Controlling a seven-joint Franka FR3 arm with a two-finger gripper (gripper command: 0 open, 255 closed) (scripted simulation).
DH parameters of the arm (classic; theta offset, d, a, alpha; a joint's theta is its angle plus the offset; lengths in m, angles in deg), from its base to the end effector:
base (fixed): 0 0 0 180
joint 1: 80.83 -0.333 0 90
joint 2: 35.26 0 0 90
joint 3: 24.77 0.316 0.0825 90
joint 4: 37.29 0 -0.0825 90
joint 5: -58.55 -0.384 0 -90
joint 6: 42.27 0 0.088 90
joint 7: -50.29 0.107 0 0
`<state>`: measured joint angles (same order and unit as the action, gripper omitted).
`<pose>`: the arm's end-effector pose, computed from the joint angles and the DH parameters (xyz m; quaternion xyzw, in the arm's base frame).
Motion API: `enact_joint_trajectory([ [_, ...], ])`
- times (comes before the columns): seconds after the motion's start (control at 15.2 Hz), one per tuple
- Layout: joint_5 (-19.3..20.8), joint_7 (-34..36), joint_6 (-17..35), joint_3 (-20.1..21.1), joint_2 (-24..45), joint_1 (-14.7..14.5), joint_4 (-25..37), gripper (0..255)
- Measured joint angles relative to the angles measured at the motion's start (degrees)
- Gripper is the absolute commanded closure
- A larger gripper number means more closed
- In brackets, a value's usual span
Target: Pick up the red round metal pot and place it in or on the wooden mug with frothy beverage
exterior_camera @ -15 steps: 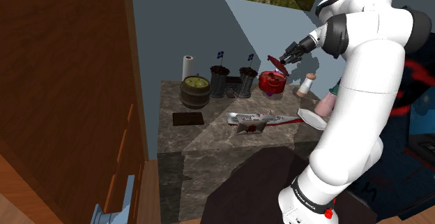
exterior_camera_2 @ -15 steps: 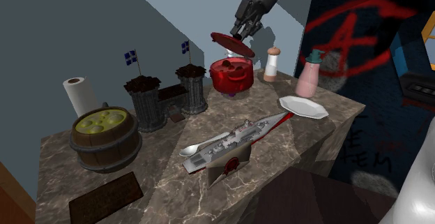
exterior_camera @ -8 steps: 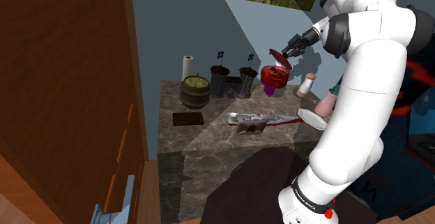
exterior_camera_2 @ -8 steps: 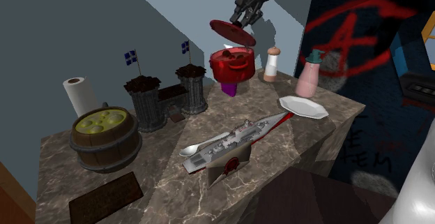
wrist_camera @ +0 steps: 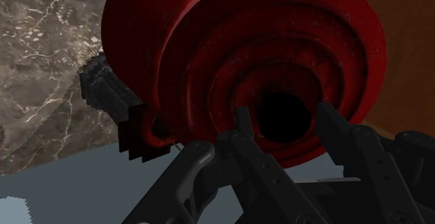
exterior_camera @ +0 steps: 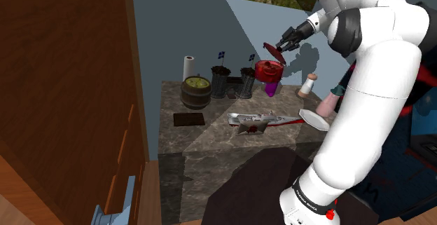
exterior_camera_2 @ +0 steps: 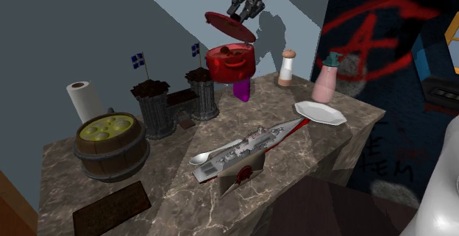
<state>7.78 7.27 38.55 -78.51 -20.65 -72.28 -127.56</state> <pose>0.3989 -0.4419 0.5444 -0.9170 0.1625 -0.1777 0.3179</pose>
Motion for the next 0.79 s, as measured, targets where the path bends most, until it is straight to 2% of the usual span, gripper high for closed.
enact_joint_trajectory([
  [0.33, 1.2, 6.4, 5.8, 1.9, -3.8, -6.8, -2.3, 255],
  [0.79, 1.1, 14.3, 11.6, 5.2, -5.1, -13.1, -1.7, 255],
])
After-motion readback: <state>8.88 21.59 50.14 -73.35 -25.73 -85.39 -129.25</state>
